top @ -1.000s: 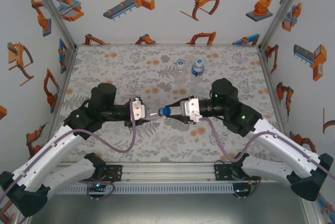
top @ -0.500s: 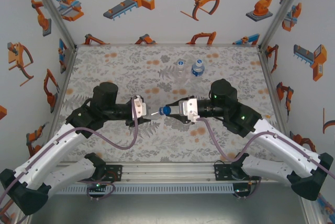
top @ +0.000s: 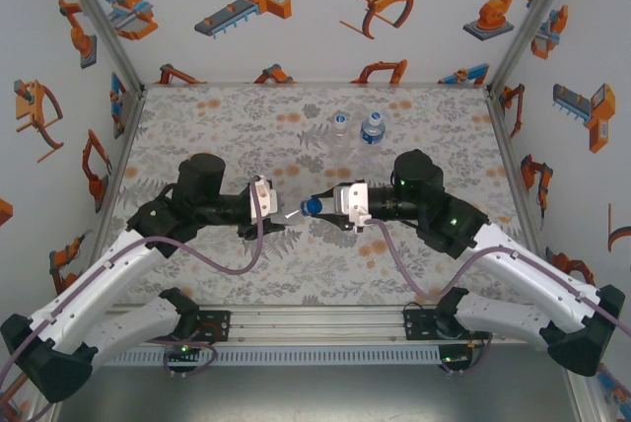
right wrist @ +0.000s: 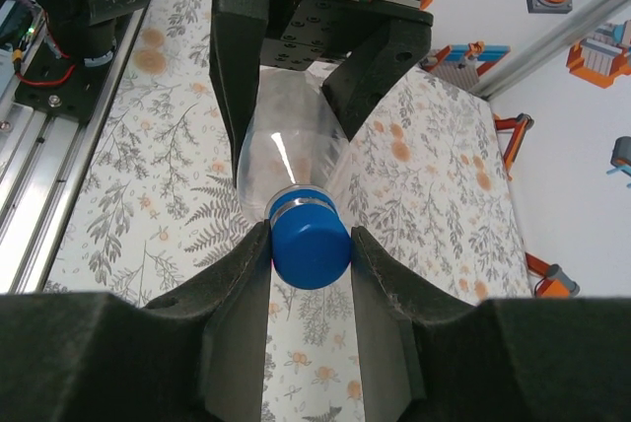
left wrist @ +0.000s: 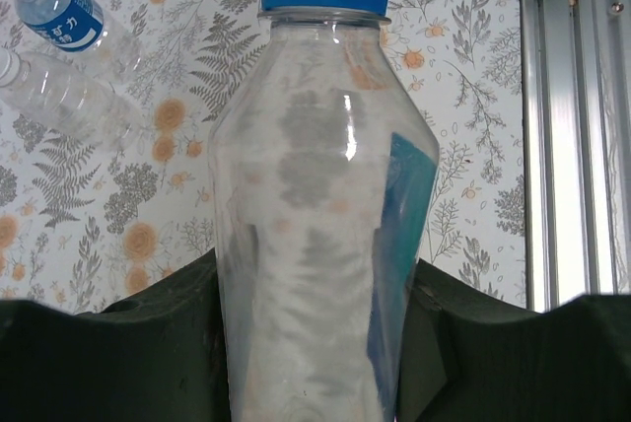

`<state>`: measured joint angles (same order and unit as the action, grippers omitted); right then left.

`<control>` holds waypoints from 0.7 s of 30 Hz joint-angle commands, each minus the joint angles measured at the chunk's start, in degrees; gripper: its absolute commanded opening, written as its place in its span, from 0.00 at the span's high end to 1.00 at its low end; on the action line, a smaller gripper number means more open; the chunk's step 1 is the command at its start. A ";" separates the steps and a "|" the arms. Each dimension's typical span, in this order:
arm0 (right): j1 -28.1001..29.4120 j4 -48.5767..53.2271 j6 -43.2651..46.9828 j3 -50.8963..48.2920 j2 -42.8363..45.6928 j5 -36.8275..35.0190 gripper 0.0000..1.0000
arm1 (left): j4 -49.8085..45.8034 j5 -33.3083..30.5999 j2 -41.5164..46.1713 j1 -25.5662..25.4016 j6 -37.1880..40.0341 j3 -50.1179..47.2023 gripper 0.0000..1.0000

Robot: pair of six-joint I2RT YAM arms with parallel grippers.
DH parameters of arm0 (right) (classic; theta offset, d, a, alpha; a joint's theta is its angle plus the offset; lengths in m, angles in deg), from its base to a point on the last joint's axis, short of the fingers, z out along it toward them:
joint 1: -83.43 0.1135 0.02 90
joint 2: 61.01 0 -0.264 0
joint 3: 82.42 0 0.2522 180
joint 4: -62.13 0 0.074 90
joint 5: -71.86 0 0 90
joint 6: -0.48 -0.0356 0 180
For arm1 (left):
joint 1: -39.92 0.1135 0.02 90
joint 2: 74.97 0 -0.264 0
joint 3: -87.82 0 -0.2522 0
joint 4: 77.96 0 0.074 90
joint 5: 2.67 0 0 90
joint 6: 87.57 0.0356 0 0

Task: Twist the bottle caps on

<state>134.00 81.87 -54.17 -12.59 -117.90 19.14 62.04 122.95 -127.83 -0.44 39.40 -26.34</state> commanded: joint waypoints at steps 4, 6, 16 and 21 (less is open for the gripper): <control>1.20 -1.41 -4.26 -0.46 -1.02 -3.22 1.00 | 3.41 4.53 0.14 -0.54 -1.52 2.07 1.00; 1.27 -0.35 -6.20 0.12 -0.91 -5.30 1.00 | 3.35 3.89 -0.34 -0.56 -2.05 2.36 1.00; 1.37 0.70 -6.95 0.13 0.87 -7.88 1.00 | 3.25 2.62 -3.35 -0.51 -2.85 3.03 1.00; 1.38 0.42 -7.27 -0.83 2.11 -13.26 1.00 | 2.06 2.34 -4.01 -0.58 -1.13 2.74 1.00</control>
<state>134.85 83.11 -60.51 -12.76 -117.00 9.81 63.27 122.82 -131.50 -0.46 37.68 -25.38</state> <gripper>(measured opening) 0.350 0.476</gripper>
